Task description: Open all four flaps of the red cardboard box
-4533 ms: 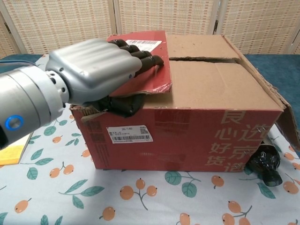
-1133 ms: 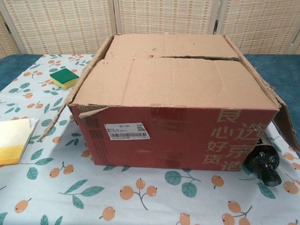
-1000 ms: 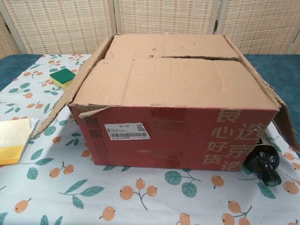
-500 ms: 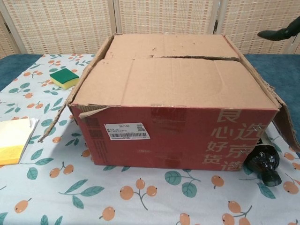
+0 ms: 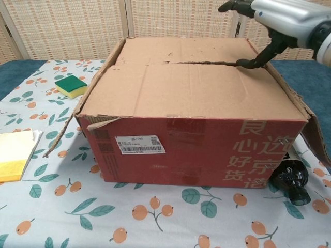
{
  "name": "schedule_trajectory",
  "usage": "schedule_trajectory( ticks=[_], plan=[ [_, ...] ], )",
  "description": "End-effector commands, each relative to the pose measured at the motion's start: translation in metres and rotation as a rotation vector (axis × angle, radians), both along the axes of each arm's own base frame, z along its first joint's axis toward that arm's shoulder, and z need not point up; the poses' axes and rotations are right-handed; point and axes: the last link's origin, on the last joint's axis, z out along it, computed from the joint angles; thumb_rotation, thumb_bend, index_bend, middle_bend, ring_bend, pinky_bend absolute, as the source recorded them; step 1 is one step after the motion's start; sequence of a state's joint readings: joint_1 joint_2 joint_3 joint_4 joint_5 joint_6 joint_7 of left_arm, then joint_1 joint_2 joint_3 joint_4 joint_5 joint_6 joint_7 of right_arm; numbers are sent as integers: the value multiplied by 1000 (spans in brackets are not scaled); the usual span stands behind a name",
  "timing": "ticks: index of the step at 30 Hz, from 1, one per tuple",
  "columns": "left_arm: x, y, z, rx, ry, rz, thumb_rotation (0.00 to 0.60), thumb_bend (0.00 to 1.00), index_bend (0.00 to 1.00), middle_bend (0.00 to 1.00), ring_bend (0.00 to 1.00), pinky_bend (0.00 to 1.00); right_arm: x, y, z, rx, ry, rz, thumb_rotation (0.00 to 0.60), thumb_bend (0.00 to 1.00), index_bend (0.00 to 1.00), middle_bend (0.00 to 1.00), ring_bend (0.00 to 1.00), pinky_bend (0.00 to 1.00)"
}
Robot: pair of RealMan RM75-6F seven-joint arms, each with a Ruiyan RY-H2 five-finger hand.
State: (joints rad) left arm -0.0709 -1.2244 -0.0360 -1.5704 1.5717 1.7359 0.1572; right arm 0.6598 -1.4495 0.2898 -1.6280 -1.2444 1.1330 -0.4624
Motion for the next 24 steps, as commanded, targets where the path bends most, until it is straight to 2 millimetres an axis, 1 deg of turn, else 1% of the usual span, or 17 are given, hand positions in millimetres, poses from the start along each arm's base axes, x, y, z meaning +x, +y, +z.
schedule_trajectory(
  ticks=[1,7,11,16,24],
  plan=[
    [0,-2,2,-1,-9,-8,600,344,0,37,0,34,2,-3,-12,20,6,-2,600,367,0,0,0,0],
    [-1,-3,6,-5,-31,-12,600,343,0,36,0,35,4,-13,-28,20,8,-7,600,366,0,0,0,0],
    [-2,-3,8,-4,-41,-11,600,343,0,35,0,34,9,-23,-30,-3,-18,-2,600,366,0,0,0,0],
    [-4,-2,9,-14,-49,8,600,343,0,30,0,18,18,-35,-24,-31,-73,6,600,366,0,0,0,0],
    [-8,1,16,2,-79,20,600,343,0,25,0,15,36,-57,-5,-82,-150,9,600,366,0,0,0,0]
  ],
)
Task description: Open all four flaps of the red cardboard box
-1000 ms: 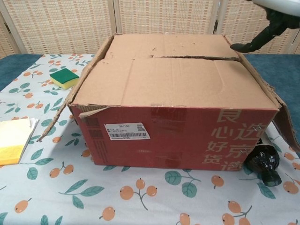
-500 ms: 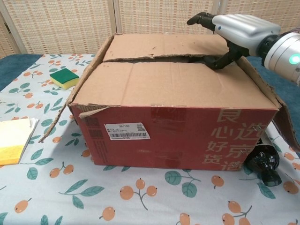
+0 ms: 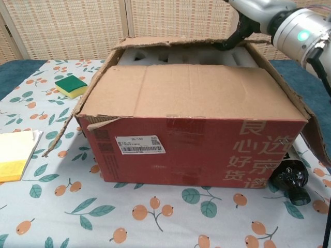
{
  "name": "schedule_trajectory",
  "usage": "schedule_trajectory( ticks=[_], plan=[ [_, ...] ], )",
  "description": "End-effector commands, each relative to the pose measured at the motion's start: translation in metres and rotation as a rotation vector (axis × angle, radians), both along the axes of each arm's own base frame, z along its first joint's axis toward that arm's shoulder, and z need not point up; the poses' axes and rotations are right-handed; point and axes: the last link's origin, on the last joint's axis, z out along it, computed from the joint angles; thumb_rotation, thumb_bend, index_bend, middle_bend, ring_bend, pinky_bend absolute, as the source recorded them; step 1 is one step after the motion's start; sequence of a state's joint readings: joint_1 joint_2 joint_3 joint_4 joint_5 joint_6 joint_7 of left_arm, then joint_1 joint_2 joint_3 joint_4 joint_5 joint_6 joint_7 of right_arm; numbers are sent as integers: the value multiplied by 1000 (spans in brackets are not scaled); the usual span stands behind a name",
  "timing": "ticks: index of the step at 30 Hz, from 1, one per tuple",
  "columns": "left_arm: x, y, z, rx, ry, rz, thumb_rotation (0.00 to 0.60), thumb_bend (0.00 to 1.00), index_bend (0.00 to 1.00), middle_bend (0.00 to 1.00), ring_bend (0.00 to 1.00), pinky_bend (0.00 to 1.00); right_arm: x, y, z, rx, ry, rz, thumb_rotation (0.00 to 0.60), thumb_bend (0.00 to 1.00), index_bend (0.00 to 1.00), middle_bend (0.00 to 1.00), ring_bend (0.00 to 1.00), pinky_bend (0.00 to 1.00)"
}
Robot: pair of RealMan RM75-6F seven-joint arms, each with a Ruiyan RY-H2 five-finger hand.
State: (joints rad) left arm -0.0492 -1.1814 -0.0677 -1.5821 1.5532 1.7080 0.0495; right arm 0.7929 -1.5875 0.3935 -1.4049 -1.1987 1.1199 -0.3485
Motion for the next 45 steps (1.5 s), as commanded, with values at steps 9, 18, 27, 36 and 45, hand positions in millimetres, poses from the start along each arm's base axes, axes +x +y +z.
schedule_trajectory(
  ticks=[9,18,27,36,45],
  plan=[
    [-9,5,11,10,-69,24,600,344,0,20,0,13,22,-38,20,-57,-98,-26,600,366,0,0,0,0],
    [-21,12,20,5,-100,76,600,343,0,12,0,13,40,-79,32,-145,-115,-55,600,366,0,0,0,0],
    [-28,16,23,6,-110,110,600,343,0,11,0,13,34,-97,53,-187,-165,-82,600,366,0,0,0,0],
    [-29,19,21,6,-98,124,600,344,0,11,0,13,10,-120,63,-240,-103,-151,600,367,0,0,0,0],
    [-31,23,19,-1,-79,147,600,344,0,7,0,13,-16,-141,52,-227,-59,-212,600,366,0,0,0,0]
  ],
)
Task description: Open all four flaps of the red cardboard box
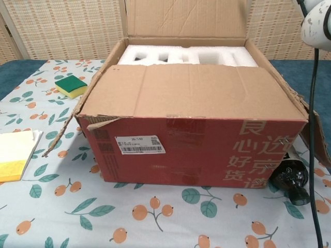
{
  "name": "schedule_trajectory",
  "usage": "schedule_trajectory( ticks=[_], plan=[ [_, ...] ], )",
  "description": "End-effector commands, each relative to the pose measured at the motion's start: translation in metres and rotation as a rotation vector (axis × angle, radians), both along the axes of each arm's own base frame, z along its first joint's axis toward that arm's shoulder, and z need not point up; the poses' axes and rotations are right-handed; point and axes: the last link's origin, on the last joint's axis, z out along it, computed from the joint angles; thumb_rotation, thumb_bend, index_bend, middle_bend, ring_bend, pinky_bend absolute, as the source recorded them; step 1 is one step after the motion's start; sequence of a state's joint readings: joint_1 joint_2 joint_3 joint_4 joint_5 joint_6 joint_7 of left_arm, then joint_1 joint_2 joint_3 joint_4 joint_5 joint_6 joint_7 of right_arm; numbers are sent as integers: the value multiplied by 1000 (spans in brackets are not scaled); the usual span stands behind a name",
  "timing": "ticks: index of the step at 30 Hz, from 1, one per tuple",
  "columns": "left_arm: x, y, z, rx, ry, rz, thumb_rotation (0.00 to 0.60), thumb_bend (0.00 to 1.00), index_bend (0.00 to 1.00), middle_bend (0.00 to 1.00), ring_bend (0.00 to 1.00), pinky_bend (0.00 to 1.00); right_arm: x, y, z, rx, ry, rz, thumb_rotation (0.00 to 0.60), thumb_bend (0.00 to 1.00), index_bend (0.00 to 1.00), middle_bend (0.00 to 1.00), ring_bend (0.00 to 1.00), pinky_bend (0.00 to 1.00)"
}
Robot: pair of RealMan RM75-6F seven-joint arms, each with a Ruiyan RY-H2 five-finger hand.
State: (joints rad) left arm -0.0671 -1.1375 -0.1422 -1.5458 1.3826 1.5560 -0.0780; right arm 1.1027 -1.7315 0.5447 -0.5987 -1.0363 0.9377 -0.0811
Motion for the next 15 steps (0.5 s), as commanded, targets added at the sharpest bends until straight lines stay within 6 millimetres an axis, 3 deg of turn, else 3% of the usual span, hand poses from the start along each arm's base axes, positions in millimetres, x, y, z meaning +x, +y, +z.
schedule_trajectory(
  ticks=[1,8,15],
  plan=[
    [0,0,0,2,0,2,600,344,0,7,0,13,-5,-6,-16,52,-11,-6,600,366,0,0,0,0],
    [1,-1,-1,2,16,0,600,344,0,6,0,13,-16,16,-9,152,-146,78,600,366,0,0,0,0],
    [3,1,-7,1,47,-2,600,344,0,5,0,13,-26,94,24,414,-290,55,600,367,0,0,0,0]
  ],
)
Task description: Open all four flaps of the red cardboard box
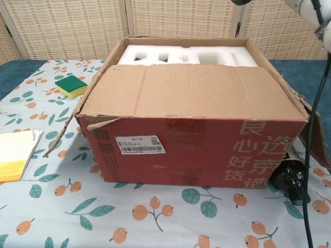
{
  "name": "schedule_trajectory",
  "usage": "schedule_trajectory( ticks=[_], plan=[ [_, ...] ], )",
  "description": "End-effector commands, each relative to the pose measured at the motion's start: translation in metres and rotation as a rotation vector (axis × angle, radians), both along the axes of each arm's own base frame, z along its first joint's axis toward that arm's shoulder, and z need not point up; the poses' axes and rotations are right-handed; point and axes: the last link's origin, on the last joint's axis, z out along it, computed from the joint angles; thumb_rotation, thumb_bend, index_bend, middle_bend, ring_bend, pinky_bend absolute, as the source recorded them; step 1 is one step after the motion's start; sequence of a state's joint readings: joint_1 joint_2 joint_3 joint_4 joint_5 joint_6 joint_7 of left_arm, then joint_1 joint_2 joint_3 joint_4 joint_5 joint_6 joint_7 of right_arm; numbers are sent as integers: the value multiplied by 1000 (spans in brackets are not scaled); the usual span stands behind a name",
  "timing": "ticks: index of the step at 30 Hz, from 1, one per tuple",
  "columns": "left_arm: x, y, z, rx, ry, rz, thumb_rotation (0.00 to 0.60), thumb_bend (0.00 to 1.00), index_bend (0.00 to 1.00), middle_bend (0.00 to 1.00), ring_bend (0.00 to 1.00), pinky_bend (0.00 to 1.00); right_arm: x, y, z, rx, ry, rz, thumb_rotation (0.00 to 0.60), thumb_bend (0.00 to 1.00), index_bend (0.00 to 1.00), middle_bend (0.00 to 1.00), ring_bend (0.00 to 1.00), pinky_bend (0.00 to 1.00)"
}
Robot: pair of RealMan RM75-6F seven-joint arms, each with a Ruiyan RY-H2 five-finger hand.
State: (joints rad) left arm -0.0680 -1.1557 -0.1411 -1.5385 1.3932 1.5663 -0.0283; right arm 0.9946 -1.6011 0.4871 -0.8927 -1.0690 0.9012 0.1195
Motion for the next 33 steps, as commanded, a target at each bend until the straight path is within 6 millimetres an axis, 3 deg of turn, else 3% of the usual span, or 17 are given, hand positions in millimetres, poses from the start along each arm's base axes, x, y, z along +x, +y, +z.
schedule_trajectory(
  ticks=[1,8,14,18,23,33],
  plan=[
    [2,2,-3,1,13,0,600,344,0,5,0,13,-19,81,41,268,-113,-31,600,367,0,0,0,0],
    [4,7,-10,-5,45,10,600,344,0,4,0,13,-24,134,62,498,-229,-72,600,366,0,0,20,0],
    [4,11,-12,-9,53,16,600,345,0,3,0,13,-30,151,64,654,-366,-129,600,366,0,0,50,25],
    [4,12,-12,-11,55,13,600,346,0,2,0,13,-33,148,58,725,-505,-170,600,367,0,0,99,129],
    [3,12,-11,-8,44,11,600,346,0,1,0,13,-33,139,42,802,-619,-202,600,367,0,0,134,150],
    [4,10,-10,-5,33,-3,600,347,0,1,0,0,-34,126,15,873,-656,-214,600,367,0,0,142,219]
  ],
)
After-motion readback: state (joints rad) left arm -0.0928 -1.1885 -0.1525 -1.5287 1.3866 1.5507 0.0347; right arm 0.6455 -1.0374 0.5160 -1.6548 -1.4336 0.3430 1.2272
